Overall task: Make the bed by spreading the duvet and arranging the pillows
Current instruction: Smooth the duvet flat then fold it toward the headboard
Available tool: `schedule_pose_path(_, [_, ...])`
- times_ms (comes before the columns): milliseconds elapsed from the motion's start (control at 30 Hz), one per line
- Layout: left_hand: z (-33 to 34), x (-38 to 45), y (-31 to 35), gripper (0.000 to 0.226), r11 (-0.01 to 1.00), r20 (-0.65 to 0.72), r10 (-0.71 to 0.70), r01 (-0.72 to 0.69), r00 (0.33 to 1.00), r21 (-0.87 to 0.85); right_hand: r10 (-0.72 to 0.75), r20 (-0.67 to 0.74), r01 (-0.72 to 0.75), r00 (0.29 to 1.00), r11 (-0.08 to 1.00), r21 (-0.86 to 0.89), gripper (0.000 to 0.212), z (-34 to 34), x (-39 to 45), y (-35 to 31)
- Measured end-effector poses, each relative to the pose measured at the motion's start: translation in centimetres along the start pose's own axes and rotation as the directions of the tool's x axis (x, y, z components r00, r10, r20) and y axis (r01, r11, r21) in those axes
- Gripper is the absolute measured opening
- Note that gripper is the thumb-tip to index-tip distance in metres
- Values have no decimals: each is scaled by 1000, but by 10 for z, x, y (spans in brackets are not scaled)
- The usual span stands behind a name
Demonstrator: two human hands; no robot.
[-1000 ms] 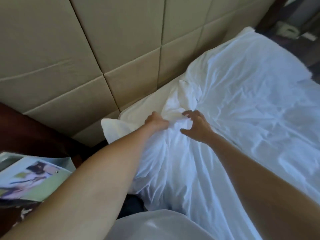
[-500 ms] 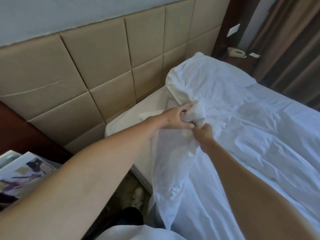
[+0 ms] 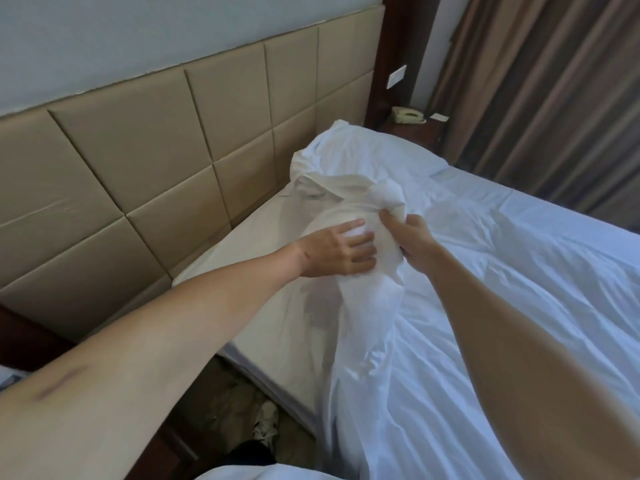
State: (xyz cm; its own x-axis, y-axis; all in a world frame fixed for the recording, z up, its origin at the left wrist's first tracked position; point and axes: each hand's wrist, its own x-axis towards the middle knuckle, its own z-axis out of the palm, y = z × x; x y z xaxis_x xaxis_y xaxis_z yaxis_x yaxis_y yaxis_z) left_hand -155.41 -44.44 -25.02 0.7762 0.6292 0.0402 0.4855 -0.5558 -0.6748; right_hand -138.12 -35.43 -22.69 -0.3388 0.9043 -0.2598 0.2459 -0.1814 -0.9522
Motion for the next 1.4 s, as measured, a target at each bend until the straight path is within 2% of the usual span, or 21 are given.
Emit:
schedule_pose_path(67, [-5,12,-11,24,997,-72,-63,60,995,-48,-16,45,15,999,999,30,29,-2,3,0])
schedule_pose_path(133, [-10,19,-29,19,978,-55,-150,140,987,-155,-17,87,14,996,1000,26,32,1,2,1])
schedule_pose_path(200, [-10,25,-51,18,917,7,-291,281,957,-284,-9,80,15,997,997,-72,43,5,-2,6])
schedule_pose_path(300, [-7,29,-84,21,712,234,-505,555,831,-431,-22,88,36,996,986,-161,65,13,-11,20])
schedule_pose_path(400, [2,39,-116,11,575,254,-632,662,732,-481,-2,86,34,996,931,-364,92,24,-14,45])
schedule_pose_path(433, [7,42,-125,13,552,239,-660,675,712,-489,20,47,3,999,894,-448,93,27,-13,51])
schedule_pose_path(500, [17,46,-141,16,548,210,-677,673,705,-497,22,-104,-78,994,817,-572,69,28,-8,55])
schedule_pose_path(567, [29,52,-152,15,576,201,-671,672,714,-466,-16,-298,-177,955,773,-609,43,18,4,47])
schedule_pose_path(633, [39,58,-162,17,559,276,-663,706,696,-435,-55,-419,-221,906,785,-579,30,7,19,31])
schedule_pose_path(700, [49,62,-176,19,499,390,-647,750,656,-434,-90,-474,-236,876,776,-584,21,1,35,10])
schedule_pose_path(800, [66,55,-208,25,458,527,-553,764,645,-454,-125,-519,-251,846,765,-593,23,-2,61,-29])
schedule_pose_path(867, [79,47,-231,29,464,534,-542,761,649,-453,-176,-528,-236,831,747,-621,27,-1,79,-61])
schedule_pose_path(967, [92,34,-269,33,430,482,-628,789,611,-439,-278,-504,-185,818,701,-688,23,9,111,-116])
schedule_pose_path(1133, [119,12,-338,27,329,398,-771,846,498,-420,-461,-423,-79,780,598,-798,28,36,168,-191])
schedule_pose_path(1200, [127,10,-360,26,329,360,-803,857,475,-396,-477,-422,-75,771,590,-804,28,41,193,-206])
schedule_pose_path(1267, [133,15,-377,26,369,315,-819,861,479,-349,-492,-409,-65,768,576,-815,26,42,216,-213])
schedule_pose_path(1400, [156,32,-409,21,558,214,-787,815,579,-156,-517,-415,-54,749,576,-815,27,31,268,-213])
